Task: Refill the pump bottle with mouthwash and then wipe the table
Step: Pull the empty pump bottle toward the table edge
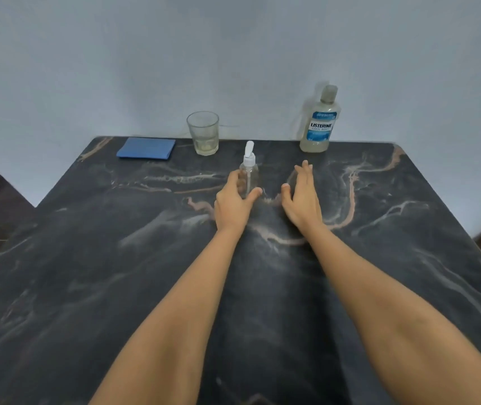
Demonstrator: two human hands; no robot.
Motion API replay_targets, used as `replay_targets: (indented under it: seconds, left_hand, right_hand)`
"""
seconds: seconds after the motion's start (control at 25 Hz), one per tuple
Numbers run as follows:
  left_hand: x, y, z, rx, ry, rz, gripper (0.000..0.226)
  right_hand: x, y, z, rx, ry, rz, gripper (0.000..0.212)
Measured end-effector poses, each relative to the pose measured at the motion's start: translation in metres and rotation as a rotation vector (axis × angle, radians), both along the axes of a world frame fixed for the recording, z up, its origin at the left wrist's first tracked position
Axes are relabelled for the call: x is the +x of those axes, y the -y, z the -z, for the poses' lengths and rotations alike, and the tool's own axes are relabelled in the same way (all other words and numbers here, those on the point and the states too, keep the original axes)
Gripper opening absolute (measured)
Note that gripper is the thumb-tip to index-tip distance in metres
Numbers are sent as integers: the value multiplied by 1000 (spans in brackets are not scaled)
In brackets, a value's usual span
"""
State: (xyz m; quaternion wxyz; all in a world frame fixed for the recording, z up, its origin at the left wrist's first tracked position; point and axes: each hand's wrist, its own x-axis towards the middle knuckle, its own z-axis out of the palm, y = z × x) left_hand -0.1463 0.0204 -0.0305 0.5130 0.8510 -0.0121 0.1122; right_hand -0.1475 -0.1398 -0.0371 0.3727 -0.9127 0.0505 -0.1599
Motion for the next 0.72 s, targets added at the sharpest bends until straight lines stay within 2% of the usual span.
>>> replay_targets:
  seconds: [0.12, 0.36, 0.72]
  left_hand:
    - [-82, -22, 0, 0, 15, -12, 48]
    - [-185, -53, -5, 71, -48, -76, 50]
    - [-222, -59, -8, 79, -45, -107, 47]
  right_hand:
    - [-73, -18, -1, 33, -2, -12, 53]
    - [-183, -33, -5, 26, -33, -25, 53]
    - [-232, -41, 0, -30, -18, -35, 55]
